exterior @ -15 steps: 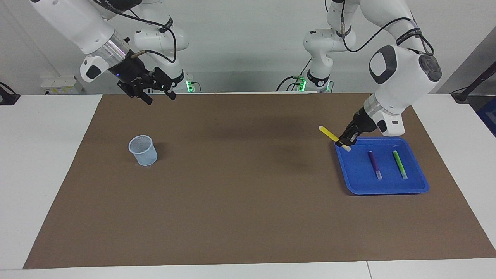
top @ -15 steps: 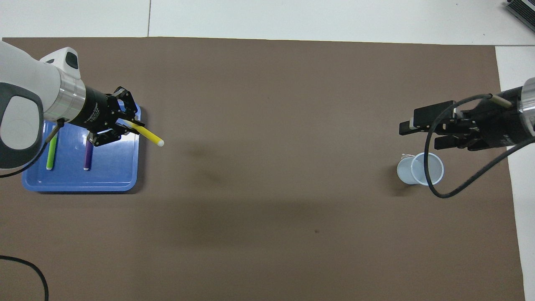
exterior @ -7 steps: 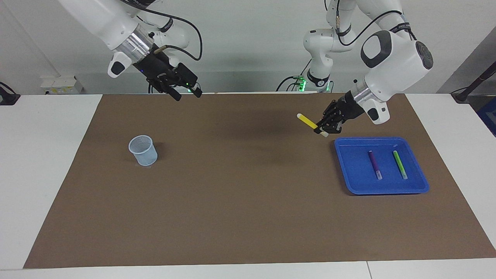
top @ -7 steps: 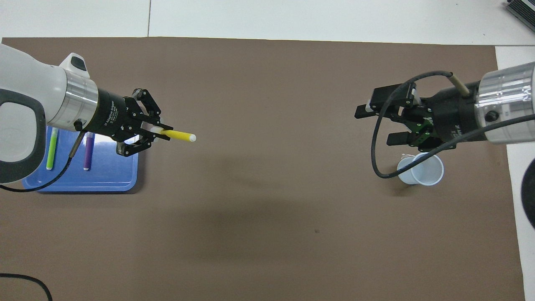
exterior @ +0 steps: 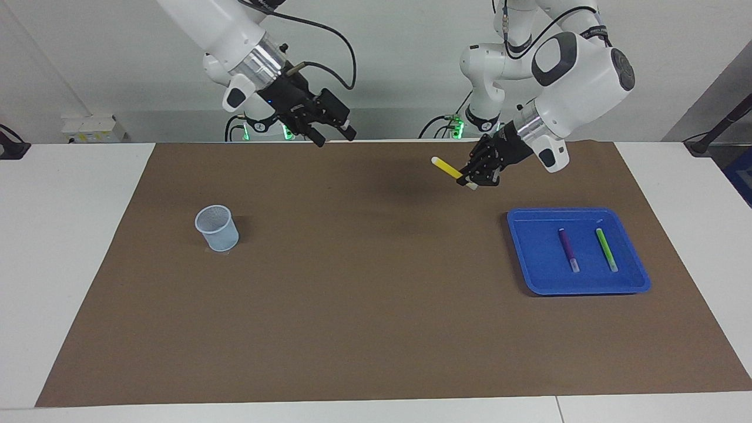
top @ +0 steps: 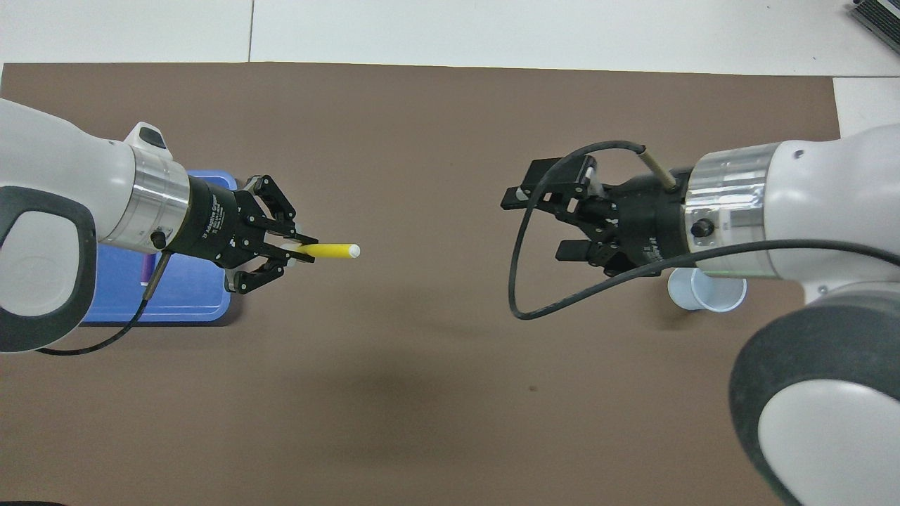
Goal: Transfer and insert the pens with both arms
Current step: 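Lift the yellow pen with the left gripper while the right gripper approaches, then close the right gripper on the yellow pen's free end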
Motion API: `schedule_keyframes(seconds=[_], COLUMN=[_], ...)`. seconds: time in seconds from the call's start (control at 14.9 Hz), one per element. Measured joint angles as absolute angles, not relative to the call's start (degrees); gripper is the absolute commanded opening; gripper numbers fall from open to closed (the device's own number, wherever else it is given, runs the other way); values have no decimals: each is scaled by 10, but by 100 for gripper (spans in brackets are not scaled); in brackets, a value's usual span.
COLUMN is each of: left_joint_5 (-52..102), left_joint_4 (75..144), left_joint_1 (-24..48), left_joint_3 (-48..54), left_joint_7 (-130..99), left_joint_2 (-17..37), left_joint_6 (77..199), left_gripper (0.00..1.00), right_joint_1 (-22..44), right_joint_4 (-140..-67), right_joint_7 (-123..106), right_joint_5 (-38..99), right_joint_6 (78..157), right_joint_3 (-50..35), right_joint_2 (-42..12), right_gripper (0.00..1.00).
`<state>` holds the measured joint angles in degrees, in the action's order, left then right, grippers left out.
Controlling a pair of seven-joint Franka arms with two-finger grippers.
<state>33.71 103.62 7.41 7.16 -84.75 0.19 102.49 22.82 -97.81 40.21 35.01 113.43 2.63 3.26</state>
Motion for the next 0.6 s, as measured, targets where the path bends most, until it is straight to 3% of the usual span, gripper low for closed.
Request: schedule_keyframes(seconds=[0.2,0.6], left_joint_5=[348,380], left_joint_4=[1055,1082], left_joint_1=[83,87], left_joint_3=[71,71], left_joint_7=[-864,-880], left_joint_2=[-9,-26], left_joint_6=[1026,1026], left_gripper=[0,0], right_joint_1=[266,366], right_joint_4=[-997,-1089], right_joint_7=[409,445], right_joint_5=[350,350], right_joint_6=[1176,1349], right_joint_3=[26,24], right_joint_2=[35,36], right_gripper=[100,100])
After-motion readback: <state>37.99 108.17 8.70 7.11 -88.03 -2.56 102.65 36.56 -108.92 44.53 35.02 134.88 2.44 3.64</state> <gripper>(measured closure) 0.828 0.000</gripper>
